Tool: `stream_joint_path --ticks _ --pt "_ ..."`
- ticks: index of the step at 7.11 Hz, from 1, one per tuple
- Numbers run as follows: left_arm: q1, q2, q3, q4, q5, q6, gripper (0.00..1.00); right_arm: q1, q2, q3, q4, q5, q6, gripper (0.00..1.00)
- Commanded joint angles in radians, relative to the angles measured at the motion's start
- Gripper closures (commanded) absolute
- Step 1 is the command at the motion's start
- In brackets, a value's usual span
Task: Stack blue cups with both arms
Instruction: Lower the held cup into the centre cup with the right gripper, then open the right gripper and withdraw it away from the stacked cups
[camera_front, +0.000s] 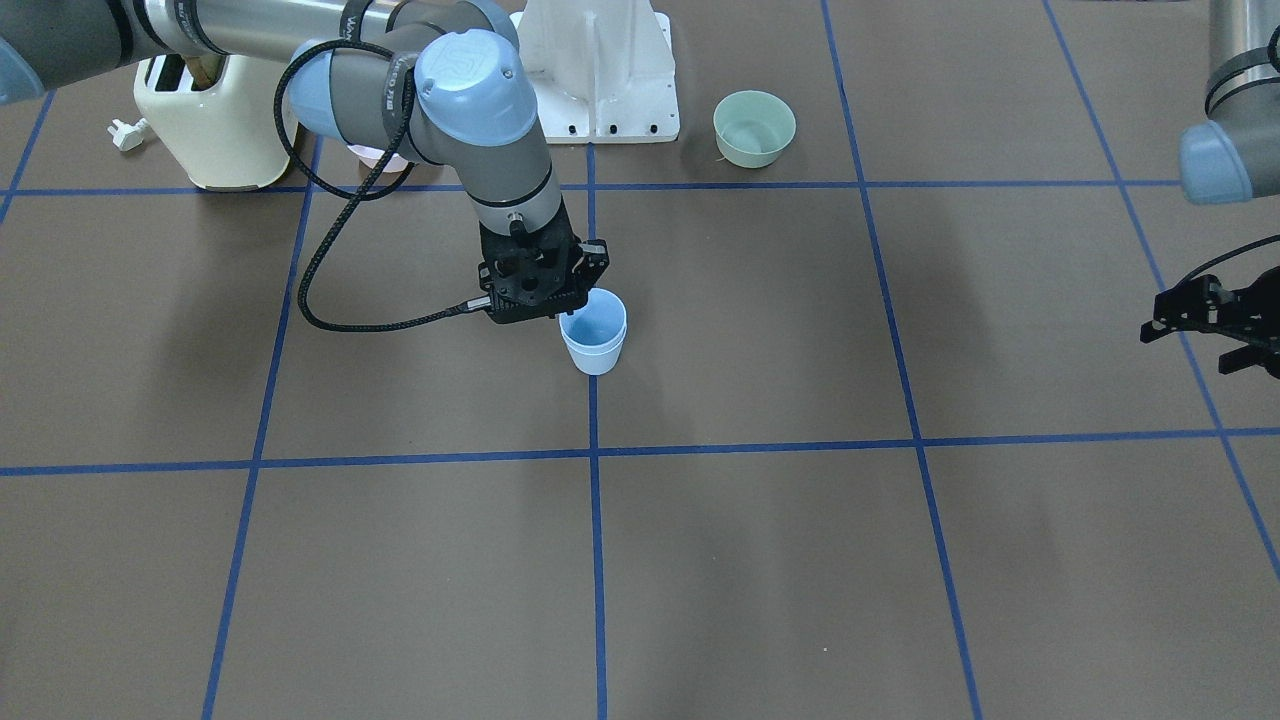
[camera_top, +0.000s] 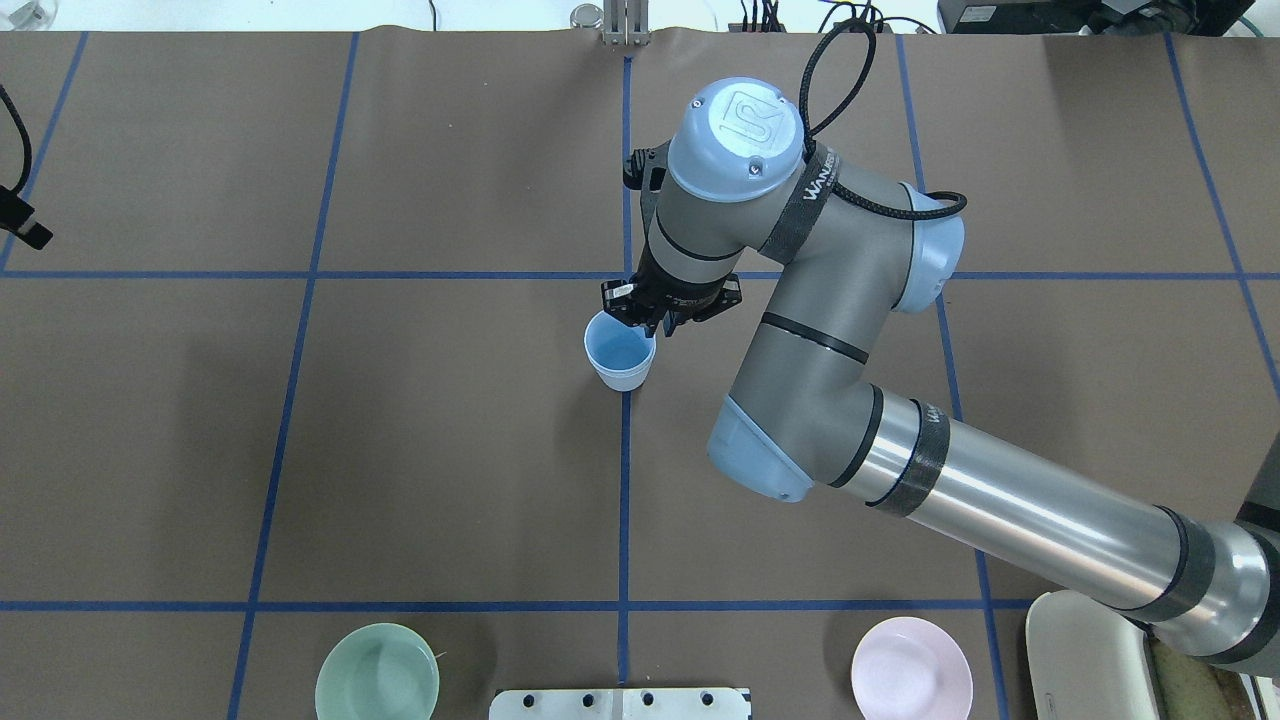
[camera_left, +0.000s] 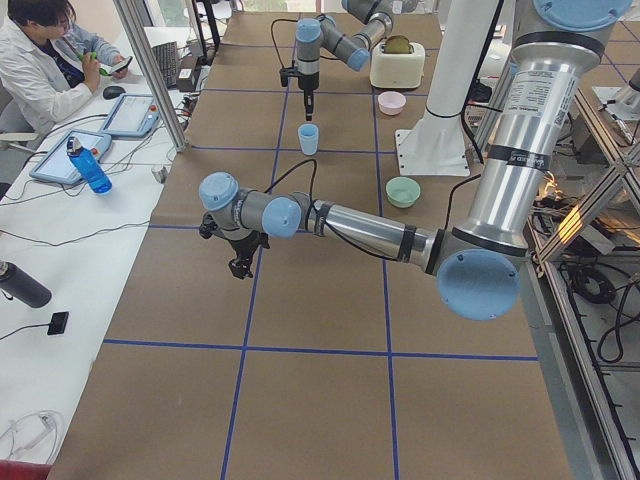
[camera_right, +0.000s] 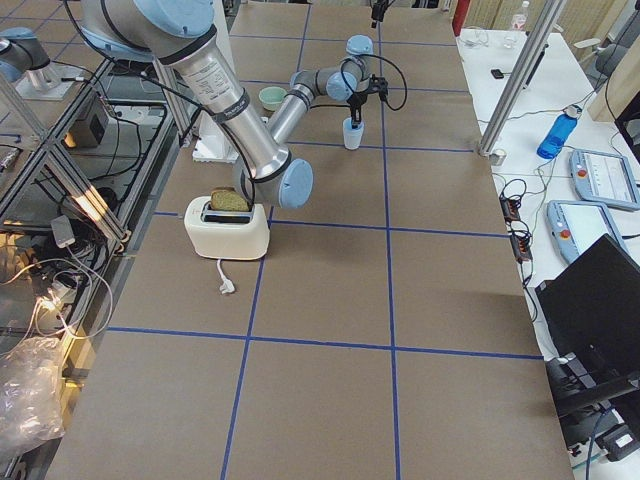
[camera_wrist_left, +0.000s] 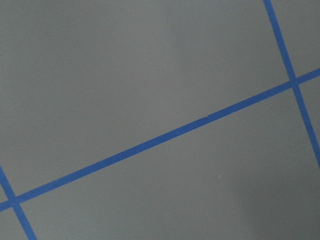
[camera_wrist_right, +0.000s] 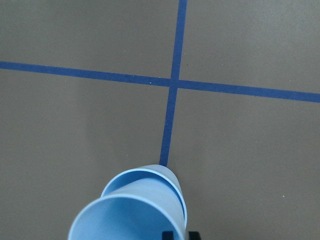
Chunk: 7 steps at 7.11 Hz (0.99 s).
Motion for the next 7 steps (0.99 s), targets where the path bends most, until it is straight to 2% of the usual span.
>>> stream_joint_path --ticks 1,3,5,7 --pt "-0.005 -0.006 -0.001 0.002 0.000 -0.003 0.02 0.007 0.002 0.003 0.004 0.002 0.002 0.00" --pt "-0.037 -0.022 -0.004 0.009 0.003 -0.003 0.02 0.056 -0.059 0.046 0.044 0.011 -0.004 0.00" --pt "-0.056 -0.026 -0.004 0.014 0.003 -0.003 0.02 0.161 -0.211 0.100 0.107 -0.030 -0.145 0.00" --pt "-0.099 0.000 0.000 0.017 0.003 0.000 0.01 0.301 -0.317 0.110 0.103 0.011 -0.318 0.00"
